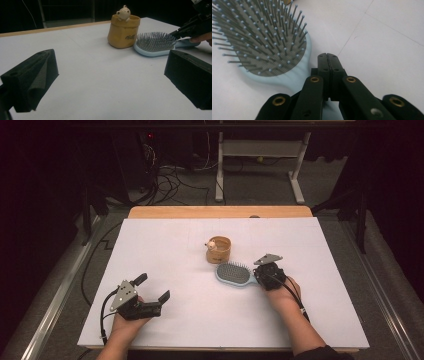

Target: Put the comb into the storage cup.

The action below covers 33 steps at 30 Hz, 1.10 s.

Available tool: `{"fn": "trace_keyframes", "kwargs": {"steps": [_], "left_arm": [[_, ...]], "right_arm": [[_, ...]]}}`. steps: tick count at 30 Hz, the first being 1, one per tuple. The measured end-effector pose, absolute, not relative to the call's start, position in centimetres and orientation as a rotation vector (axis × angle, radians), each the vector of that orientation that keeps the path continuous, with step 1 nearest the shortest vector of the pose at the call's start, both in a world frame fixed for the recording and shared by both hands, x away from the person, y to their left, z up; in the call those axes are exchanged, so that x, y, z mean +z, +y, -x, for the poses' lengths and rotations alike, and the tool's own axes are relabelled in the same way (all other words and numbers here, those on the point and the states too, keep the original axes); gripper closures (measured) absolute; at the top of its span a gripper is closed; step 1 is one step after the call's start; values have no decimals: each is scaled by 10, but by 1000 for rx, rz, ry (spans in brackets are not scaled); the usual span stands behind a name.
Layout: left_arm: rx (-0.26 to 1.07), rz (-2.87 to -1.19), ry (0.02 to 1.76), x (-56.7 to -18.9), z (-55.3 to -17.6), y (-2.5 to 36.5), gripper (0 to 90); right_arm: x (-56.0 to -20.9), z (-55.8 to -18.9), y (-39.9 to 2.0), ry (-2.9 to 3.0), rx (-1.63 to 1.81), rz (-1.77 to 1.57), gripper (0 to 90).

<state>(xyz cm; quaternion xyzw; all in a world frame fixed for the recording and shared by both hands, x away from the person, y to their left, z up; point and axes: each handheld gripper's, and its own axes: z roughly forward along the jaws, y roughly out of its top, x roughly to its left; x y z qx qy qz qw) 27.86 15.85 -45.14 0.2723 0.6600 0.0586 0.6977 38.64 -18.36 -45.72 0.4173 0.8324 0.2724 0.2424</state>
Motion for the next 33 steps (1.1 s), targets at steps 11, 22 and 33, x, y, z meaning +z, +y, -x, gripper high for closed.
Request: {"fn": "trace_keyframes", "kwargs": {"steps": [11, 22, 33], "left_arm": [[126, -601, 1474, -451, -279, 158, 0], [125, -595, 1477, -451, -278, 159, 0], [127, -596, 1483, -452, -279, 158, 0]], "right_arm": [[-453, -364, -190, 2308, 722, -1127, 900], [-454, -344, -197, 2323, 762, -1134, 900], [-457, -324, -203, 2334, 830, -1136, 900]]}}
